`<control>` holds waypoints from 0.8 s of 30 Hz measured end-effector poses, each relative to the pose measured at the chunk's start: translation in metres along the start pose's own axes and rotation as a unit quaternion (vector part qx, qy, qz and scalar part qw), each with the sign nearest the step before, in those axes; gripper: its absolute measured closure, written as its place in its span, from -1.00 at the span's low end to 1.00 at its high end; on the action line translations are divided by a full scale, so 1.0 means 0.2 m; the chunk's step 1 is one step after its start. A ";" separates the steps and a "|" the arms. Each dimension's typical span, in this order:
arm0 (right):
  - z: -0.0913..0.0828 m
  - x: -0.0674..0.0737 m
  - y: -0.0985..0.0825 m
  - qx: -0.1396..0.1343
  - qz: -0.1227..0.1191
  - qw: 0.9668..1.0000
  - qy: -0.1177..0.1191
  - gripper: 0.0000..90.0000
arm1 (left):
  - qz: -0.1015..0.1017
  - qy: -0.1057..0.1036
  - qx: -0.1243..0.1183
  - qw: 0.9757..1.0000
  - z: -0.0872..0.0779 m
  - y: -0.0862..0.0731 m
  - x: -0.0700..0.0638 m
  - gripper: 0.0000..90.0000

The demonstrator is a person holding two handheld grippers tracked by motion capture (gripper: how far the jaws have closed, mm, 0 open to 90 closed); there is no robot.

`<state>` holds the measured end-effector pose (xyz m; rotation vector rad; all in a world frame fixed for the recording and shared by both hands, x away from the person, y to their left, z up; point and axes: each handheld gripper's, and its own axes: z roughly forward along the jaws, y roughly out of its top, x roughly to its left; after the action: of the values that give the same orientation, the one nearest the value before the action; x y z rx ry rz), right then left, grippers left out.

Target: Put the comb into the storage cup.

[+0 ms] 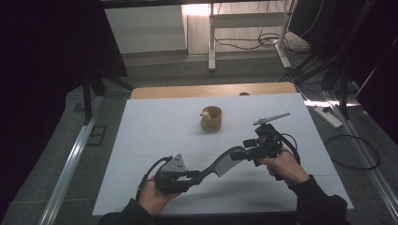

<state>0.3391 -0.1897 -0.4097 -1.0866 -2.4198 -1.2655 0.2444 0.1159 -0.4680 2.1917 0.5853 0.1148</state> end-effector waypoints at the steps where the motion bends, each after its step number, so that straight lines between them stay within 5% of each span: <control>1: 0.00 0.00 0.00 0.000 0.001 1.000 0.000 -0.99 | 0.000 0.001 -0.001 1.000 0.00 0.00 0.00 0.61; 9: 0.02 0.01 0.03 0.001 -0.001 1.000 -0.001 -0.85 | 0.011 0.003 -0.009 1.000 0.00 0.01 -0.01 0.61; 17: 0.00 -0.02 0.03 -0.009 0.026 0.999 0.040 -0.09 | 0.018 0.007 -0.012 1.000 0.00 0.01 -0.02 0.61; 24: 0.00 -0.04 0.02 -0.004 0.044 0.997 0.056 0.36 | 0.021 0.008 -0.012 1.000 0.00 0.01 -0.03 0.61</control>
<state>0.3473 -0.1918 -0.4109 -1.0810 -2.2607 -1.2734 0.2403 0.1127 -0.4660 2.1824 0.5448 0.1615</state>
